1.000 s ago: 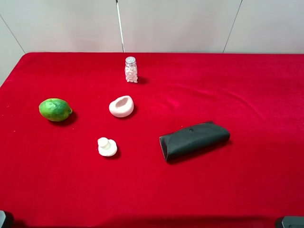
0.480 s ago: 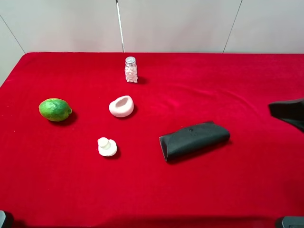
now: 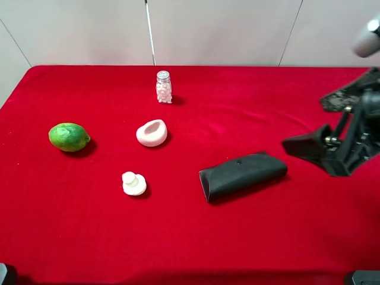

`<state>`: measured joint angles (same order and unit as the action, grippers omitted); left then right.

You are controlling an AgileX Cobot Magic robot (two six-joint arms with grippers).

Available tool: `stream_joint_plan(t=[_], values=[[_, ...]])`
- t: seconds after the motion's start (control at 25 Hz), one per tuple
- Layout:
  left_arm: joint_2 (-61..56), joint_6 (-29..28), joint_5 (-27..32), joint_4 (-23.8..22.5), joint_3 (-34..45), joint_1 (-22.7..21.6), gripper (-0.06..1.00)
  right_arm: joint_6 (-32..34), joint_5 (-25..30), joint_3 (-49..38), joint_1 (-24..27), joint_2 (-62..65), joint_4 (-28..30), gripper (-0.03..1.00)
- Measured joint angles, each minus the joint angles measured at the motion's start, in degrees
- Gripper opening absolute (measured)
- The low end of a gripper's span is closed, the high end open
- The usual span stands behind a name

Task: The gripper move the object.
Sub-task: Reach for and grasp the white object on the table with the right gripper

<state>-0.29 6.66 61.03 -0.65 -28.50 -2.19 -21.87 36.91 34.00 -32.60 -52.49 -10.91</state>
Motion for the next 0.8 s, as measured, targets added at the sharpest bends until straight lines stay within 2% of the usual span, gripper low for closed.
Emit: stream_joint_plan(t=[0.44, 0.8], values=[[0.00, 0.00, 0.00, 0.00, 0.00, 0.00, 0.97, -0.02, -0.68, 14.55, -10.46, -17.76, 2.49, 0.69], [0.00, 0.00, 0.00, 0.00, 0.00, 0.00, 0.97, -0.07, -0.68, 25.76, -16.19, -30.13, 4.72, 0.69]])
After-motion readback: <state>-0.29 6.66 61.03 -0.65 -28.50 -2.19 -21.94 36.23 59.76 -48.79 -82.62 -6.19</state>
